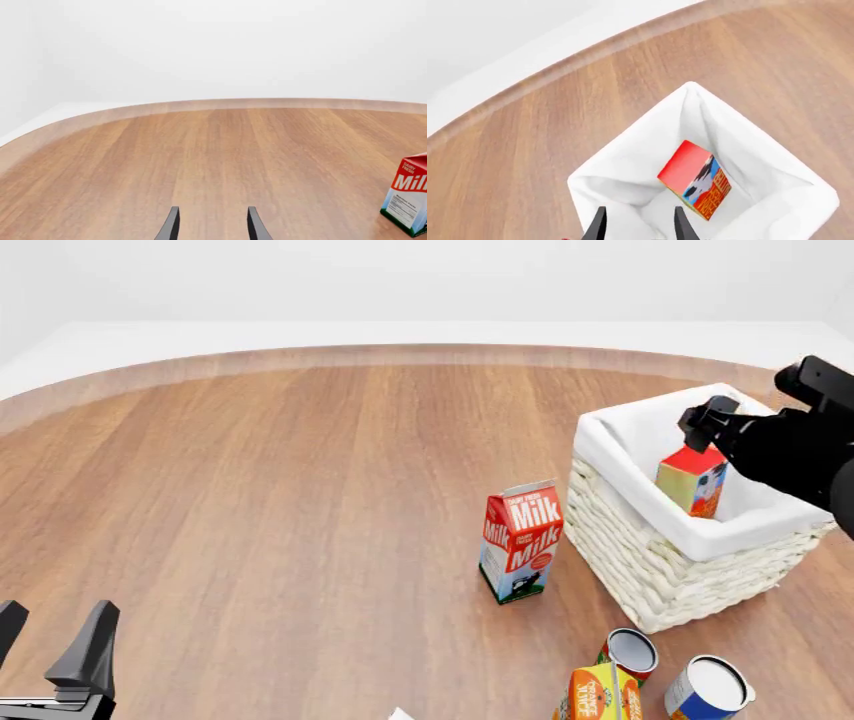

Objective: Pick up the cream cheese box and the butter, and put them in the basket.

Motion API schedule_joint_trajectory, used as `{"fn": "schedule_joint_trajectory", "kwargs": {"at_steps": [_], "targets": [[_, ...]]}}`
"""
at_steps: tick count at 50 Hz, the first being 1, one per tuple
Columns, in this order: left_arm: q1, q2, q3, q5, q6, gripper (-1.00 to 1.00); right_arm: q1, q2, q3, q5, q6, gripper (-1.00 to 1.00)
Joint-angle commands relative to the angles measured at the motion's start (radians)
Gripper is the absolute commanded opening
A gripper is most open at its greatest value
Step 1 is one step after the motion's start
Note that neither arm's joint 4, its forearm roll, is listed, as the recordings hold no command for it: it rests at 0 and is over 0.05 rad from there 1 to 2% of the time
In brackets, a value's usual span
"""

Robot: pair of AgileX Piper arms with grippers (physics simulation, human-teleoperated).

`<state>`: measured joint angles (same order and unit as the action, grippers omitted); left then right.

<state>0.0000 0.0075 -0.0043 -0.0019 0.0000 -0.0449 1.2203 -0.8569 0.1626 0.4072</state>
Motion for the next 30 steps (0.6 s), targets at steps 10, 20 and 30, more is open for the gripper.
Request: {"fn": "schedule_joint_trajectory", "kwargs": {"at_steps": [10,20,30], "targets": [[0.0,0.0,0.0,0.0,0.0,1.0,0.107,-0.108,-0.01,0.101,-0.05,1.0],[0.0,0.0,0.0,0.0,0.0,1.0,0.211,-0.214,-0.031,0.2,-0.097,1.0],[0.0,0.0,0.0,0.0,0.0,1.0,0.32,-0.314,-0.055,0.308,-0.149,1.0]]}}
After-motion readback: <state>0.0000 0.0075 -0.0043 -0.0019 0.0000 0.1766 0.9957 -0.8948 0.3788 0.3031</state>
